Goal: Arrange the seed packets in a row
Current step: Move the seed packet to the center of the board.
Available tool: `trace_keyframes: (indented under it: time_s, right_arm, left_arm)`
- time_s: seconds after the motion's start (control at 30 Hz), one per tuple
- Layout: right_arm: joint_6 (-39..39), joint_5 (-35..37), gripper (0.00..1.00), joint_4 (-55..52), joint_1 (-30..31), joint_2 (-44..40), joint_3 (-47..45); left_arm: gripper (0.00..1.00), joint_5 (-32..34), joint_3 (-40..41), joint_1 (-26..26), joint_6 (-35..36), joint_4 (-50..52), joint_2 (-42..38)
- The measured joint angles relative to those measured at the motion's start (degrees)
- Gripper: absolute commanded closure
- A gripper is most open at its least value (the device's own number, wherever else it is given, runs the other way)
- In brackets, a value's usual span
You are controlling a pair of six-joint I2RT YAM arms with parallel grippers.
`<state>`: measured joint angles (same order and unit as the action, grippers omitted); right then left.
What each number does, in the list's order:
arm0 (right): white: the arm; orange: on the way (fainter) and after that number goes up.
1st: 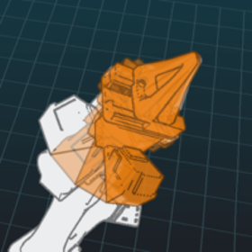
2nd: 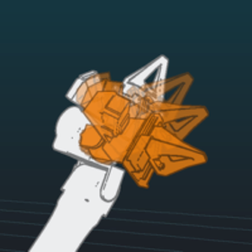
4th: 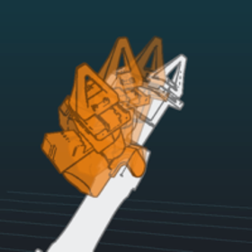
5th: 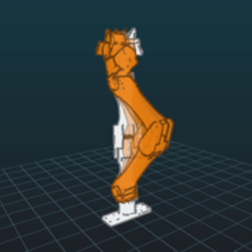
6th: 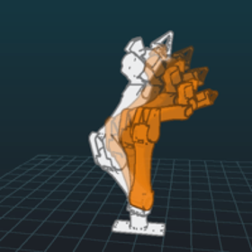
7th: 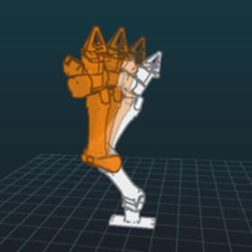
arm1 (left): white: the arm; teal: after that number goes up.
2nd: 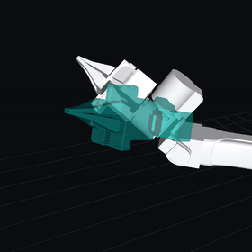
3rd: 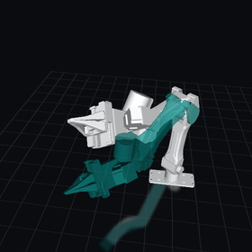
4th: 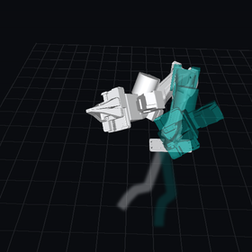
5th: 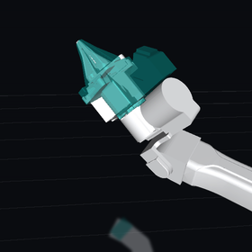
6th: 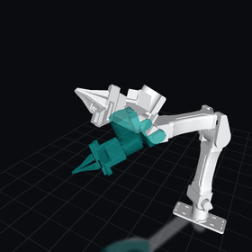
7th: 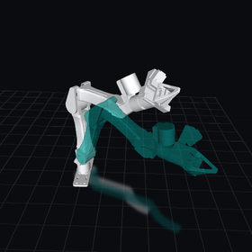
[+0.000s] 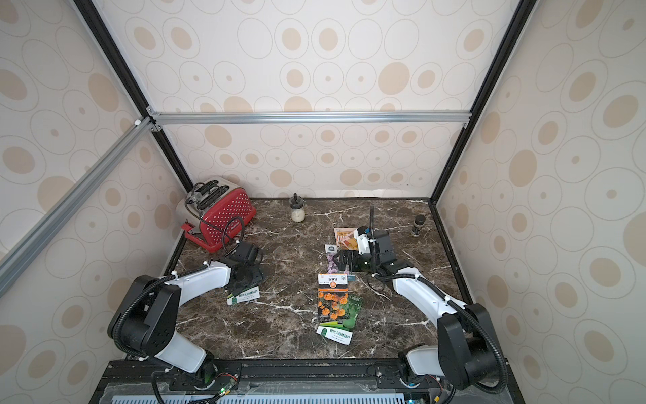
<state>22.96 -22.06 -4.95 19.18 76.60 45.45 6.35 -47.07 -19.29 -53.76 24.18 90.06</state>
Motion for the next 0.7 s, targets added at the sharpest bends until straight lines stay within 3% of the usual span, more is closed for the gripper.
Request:
trace_keyframes:
  time_s: [0.23, 0.37, 0.53, 0.7]
  right_arm:
    - [0.1, -0.2, 0.0, 0.6, 0.0, 0.0, 0.0]
    - [0.1, -0.3, 0.0, 0.8, 0.0, 0.0, 0.0]
    - [0.1, -0.2, 0.0, 0.6, 0.0, -0.5, 0.0]
    - [0.1, -0.2, 0.0, 0.5, -0.2, -1.2, 0.0]
  left_arm:
    - [0.16, 0.3, -6.9, -1.4, 3.8, 7.2, -3.0]
    - [0.17, -0.5, -10.5, -5.6, 4.1, 6.4, -3.4]
    - [0.17, -3.9, -10.3, -9.5, 4.2, 3.5, -0.6]
    - [0.17, -7.0, -7.5, -9.7, 4.5, 0.8, 0.3]
